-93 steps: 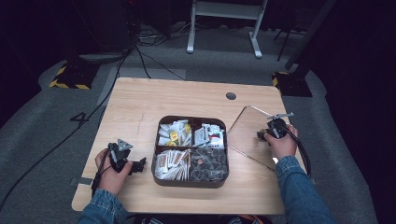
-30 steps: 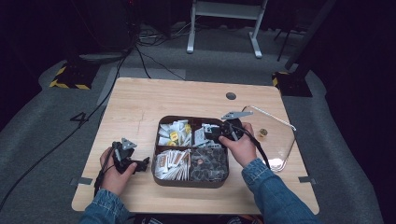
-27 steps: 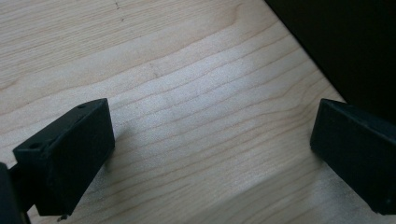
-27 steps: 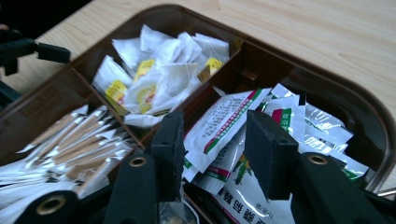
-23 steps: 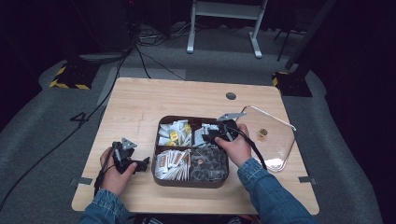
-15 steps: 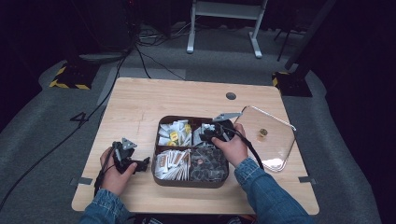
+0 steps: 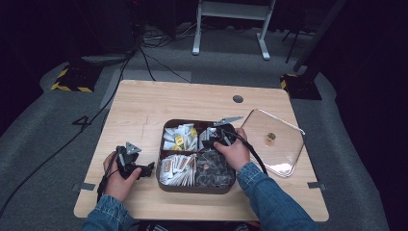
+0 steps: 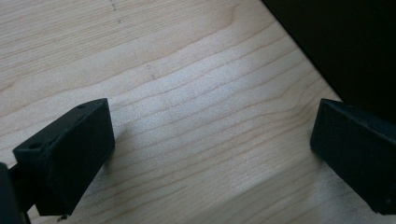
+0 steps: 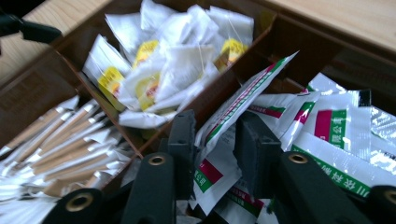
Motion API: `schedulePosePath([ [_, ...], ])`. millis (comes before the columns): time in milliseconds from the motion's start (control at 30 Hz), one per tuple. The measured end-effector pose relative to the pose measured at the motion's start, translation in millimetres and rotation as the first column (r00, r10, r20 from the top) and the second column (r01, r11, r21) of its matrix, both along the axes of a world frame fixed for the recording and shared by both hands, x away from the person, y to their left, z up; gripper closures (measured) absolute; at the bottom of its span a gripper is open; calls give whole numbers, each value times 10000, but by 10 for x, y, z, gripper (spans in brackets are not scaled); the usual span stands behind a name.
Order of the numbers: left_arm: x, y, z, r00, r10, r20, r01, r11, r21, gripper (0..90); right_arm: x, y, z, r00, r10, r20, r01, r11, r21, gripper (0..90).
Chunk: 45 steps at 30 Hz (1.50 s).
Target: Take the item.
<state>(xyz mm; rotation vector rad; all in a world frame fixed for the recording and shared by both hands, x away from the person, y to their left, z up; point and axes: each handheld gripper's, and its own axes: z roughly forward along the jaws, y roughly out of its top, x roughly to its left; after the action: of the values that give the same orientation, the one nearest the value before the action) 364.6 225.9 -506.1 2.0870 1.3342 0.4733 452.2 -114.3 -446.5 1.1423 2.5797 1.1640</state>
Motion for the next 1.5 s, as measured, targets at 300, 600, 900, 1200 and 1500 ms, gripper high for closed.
schedulePosePath([
  [300, -2, -2, 0, 10000, -27, 2, 27, 10000, 3, 1, -19, -12, 17, 9999, 136, 1, -136, 9994, 316, 894],
  [600, -1, -2, 2, 10000, -51, -13, 51, 10000, 9, 1, -55, -64, 113, 9999, 17, 118, -24, 9980, 624, 900],
  [900, -27, -8, 0, 10000, -55, 11, 55, 10000, 5, 1, -103, -207, 276, 9995, -225, 222, 196, 9924, 1214, 900],
  [1200, -42, -12, 0, 10000, -57, 16, 57, 10000, 4, 1, -168, -318, 407, 9985, -250, 478, 174, 9879, 1542, 900],
  [1500, -40, -8, 1, 9999, -105, 5, 105, 9999, -8, 1, -215, -431, 516, 9975, -325, 635, 207, 9837, 1786, 900],
])
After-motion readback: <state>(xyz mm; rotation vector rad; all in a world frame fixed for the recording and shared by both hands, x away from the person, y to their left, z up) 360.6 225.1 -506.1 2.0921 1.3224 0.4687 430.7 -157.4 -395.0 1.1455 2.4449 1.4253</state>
